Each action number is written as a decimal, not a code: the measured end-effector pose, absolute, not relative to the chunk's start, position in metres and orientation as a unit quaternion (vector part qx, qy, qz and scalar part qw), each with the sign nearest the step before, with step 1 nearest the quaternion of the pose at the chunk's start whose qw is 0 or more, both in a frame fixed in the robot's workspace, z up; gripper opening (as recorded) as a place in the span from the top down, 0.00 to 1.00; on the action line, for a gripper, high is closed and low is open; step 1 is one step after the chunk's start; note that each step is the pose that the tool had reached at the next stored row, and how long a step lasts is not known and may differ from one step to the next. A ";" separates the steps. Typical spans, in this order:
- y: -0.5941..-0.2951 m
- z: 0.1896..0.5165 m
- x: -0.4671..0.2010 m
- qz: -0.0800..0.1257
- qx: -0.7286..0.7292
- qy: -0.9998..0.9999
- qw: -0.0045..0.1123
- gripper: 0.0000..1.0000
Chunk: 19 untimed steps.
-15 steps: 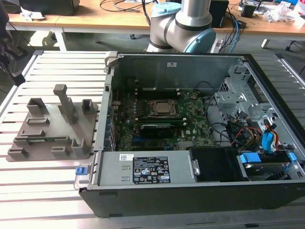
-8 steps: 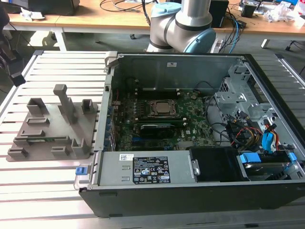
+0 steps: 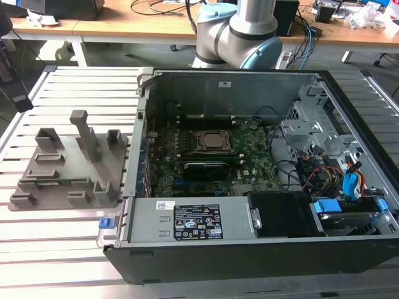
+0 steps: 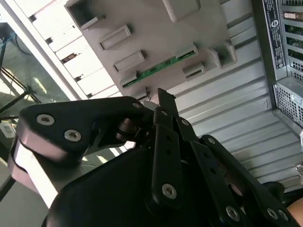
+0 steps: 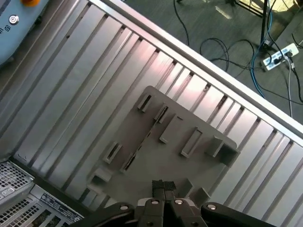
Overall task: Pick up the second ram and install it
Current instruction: 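Pick up the second ram and move it above second insertion slot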
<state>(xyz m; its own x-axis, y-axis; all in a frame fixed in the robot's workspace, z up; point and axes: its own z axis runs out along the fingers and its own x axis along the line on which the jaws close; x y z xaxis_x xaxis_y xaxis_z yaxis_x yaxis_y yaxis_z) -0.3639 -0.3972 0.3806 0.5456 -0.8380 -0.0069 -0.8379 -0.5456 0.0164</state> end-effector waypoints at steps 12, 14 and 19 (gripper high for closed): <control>-0.397 0.380 -0.364 -0.007 0.823 -0.568 0.005 0.89; -0.397 0.380 -0.364 -0.008 0.812 -0.584 0.005 0.89; -0.397 0.380 -0.364 -0.008 0.784 -0.621 0.004 0.89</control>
